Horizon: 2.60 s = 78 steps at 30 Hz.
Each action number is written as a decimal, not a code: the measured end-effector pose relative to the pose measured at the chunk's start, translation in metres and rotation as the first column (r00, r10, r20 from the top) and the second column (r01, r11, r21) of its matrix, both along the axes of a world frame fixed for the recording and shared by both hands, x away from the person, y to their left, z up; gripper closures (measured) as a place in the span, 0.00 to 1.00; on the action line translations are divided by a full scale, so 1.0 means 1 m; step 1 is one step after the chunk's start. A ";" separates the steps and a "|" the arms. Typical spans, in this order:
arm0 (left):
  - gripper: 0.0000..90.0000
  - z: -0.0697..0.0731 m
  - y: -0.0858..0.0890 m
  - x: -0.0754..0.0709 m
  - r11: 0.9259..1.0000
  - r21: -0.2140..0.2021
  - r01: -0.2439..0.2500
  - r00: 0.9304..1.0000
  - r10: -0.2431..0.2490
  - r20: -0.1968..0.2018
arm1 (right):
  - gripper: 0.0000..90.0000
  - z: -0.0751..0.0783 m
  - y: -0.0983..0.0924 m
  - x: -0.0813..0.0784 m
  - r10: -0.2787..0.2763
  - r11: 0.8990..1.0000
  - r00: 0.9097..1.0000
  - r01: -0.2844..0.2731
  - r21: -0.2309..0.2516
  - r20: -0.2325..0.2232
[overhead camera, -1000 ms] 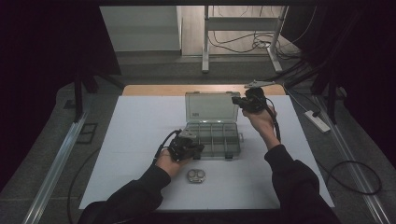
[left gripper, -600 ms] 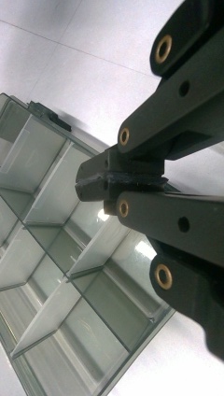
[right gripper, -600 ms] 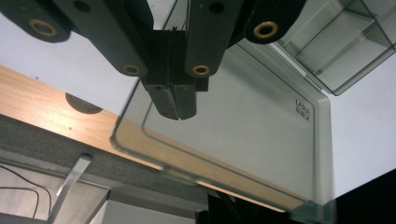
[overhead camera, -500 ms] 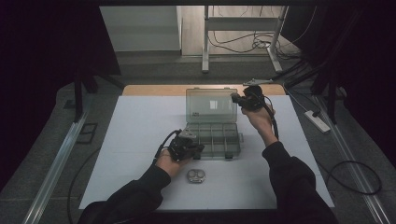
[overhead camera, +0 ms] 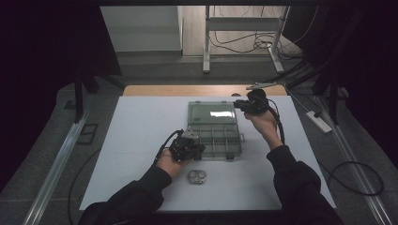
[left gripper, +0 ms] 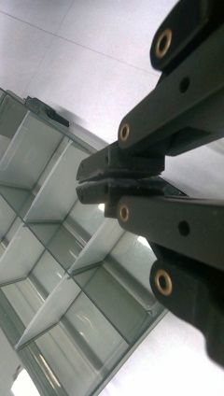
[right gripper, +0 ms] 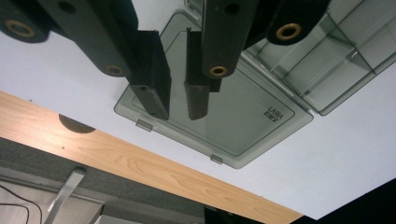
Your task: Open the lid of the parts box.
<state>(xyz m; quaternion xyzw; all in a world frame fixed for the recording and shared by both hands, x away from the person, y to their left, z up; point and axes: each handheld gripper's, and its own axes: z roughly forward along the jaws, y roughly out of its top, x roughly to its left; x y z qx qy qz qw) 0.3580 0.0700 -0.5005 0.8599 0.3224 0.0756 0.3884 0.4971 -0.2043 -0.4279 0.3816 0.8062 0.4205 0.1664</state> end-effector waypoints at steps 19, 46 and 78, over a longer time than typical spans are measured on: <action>0.65 0.019 0.021 -0.007 1.000 -0.005 -0.023 1.000 0.023 0.003 | 0.59 0.003 0.000 -0.034 0.034 0.997 0.999 -0.034 -0.066 -0.006; 0.12 0.034 0.079 -0.022 0.986 -0.120 -0.112 0.994 0.111 -0.019 | 0.26 -0.002 -0.010 -0.091 0.087 0.995 0.993 -0.090 -0.039 -0.076; 0.00 0.032 0.143 -0.070 0.963 -0.088 -0.253 0.966 0.256 0.031 | 0.05 -0.014 -0.039 -0.144 0.107 0.992 0.988 -0.114 -0.053 -0.112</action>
